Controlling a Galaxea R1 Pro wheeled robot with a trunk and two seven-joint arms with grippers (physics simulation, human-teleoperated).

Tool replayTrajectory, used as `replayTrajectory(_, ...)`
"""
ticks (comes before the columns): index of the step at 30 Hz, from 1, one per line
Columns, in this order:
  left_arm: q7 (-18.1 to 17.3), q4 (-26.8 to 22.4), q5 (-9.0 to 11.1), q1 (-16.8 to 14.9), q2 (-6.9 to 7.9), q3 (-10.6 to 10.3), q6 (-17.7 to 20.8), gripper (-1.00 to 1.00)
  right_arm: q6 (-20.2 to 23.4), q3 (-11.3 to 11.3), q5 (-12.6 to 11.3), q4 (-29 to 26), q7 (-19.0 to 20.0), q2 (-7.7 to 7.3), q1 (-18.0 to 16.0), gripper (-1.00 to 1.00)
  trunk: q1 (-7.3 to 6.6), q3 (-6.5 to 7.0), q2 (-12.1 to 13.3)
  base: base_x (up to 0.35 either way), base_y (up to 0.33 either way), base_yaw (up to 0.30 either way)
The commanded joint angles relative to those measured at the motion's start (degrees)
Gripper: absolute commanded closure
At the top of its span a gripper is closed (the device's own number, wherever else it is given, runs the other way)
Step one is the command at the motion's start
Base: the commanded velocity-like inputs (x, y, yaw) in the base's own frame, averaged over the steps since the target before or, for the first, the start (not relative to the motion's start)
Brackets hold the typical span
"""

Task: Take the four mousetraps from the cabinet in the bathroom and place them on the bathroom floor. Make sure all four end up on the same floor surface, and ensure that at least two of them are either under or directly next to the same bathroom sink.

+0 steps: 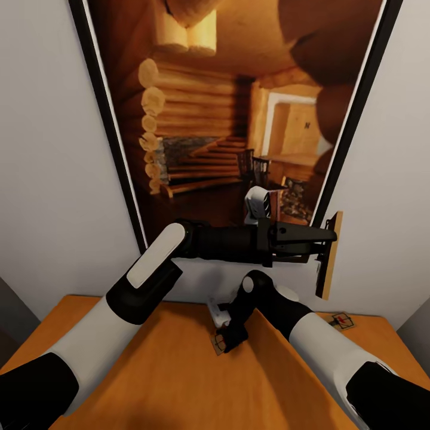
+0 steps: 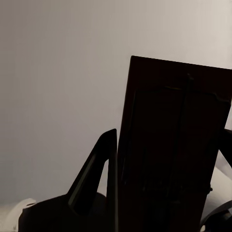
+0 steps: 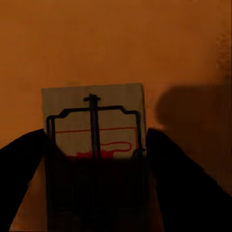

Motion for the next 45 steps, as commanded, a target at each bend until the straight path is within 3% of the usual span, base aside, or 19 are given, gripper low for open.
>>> replayTrajectory(1, -0.45, 0.04, -0.66, -0.07, -0.02, 0.0, 0.1, 1.0, 0.12, -0.02, 0.19, 2.92, -5.32, 0.03, 0.4, 1.0, 0.03, -0.1, -0.04, 0.0, 0.0, 0.0)
replayTrajectory(36, -0.44, 0.16, -0.66, -0.07, -0.07, -0.08, 0.07, 1.0, 0.35, 0.01, 0.38, 2.87, -4.79, 0.03, 0.56, 1.0, 0.03, -0.1, -0.04, 0.0, 0.0, 0.0)
replayTrajectory(45, -0.44, 0.21, -0.67, -0.07, -0.07, -0.08, 0.01, 1.0, 6.17, 0.03, 0.71, -2.23, -4.25, -0.39, 0.55, 1.0, 0.03, -0.1, -0.04, 0.0, 0.0, 0.0)
